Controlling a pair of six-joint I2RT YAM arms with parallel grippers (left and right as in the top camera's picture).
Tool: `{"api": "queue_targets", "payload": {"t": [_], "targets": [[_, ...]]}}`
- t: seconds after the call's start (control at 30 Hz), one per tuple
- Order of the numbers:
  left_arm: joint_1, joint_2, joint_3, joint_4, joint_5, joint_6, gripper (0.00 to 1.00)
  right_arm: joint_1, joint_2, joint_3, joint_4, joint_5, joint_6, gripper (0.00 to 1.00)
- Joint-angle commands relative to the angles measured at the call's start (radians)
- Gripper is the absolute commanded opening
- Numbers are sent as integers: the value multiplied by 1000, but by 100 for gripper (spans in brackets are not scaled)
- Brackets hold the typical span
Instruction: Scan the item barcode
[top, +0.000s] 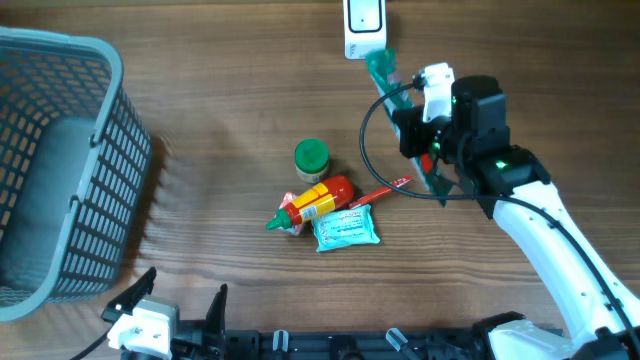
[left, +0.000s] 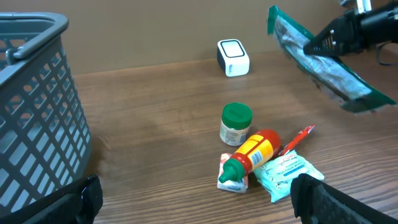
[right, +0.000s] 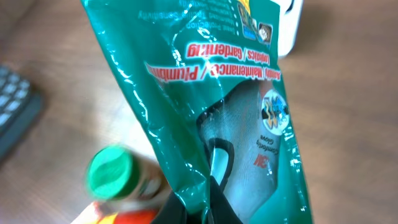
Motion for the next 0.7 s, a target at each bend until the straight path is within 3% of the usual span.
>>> {"api": "queue_targets", "payload": {"t": [0.0, 0.1, 0.2, 0.4, 0.53, 0.67], "targets": [[-5, -9, -2, 0, -2, -6, 100, 3, 94, 11, 101, 190, -106, 5], [-5, -9, -2, 0, -2, -6, 100, 3, 229, 12, 210, 371, -147, 4], [-5, -9, -2, -1, -2, -6, 100, 3, 354, 84, 294, 426, -196, 4], [-5, -9, -2, 0, -2, -6, 100, 24, 873, 733, 148, 505, -340, 4], [-5, -9, -2, 0, -2, -6, 100, 100, 944, 773, 245, 673, -525, 4], [-5, -9, -2, 0, -2, -6, 100, 108, 954, 773, 274, 816, -572, 4]]}}
